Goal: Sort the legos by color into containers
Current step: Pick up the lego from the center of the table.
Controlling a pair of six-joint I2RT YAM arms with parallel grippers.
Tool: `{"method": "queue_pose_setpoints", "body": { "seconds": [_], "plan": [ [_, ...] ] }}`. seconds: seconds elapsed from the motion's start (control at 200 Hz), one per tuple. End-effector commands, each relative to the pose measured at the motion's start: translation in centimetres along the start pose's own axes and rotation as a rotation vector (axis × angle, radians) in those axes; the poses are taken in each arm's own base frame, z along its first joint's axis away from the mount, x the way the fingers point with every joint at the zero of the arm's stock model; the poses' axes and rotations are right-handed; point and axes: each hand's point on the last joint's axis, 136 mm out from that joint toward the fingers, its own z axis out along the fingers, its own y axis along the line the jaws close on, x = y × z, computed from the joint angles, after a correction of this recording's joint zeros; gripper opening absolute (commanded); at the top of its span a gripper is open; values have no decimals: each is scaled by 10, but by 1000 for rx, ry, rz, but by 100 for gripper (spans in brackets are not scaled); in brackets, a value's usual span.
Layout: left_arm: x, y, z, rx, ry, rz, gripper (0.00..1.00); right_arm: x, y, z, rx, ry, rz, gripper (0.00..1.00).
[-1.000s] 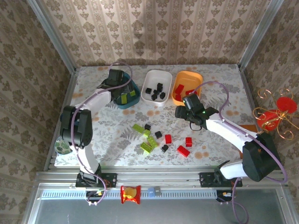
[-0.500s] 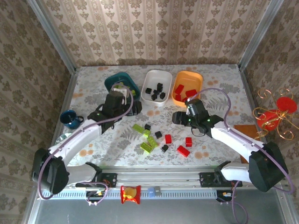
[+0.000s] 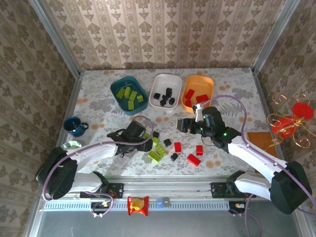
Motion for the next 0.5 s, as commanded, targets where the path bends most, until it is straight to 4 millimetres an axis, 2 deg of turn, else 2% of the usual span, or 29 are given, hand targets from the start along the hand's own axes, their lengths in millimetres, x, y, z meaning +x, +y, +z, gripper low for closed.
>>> {"method": "queue_pose_setpoints", "body": {
  "seconds": [0.0, 0.22, 0.495],
  "plan": [
    [-4, 9, 2, -76, -14, 11, 80, -3, 8, -4, -30, -20, -32, 72],
    [-10, 9, 17, -113, -11, 60, 81, -3, 6, -7, -17, -28, -33, 73],
    [-36, 8, 24, -169, -67, 106, 87, 0, 2, -6, -3, -23, -34, 73]
  ]
}}
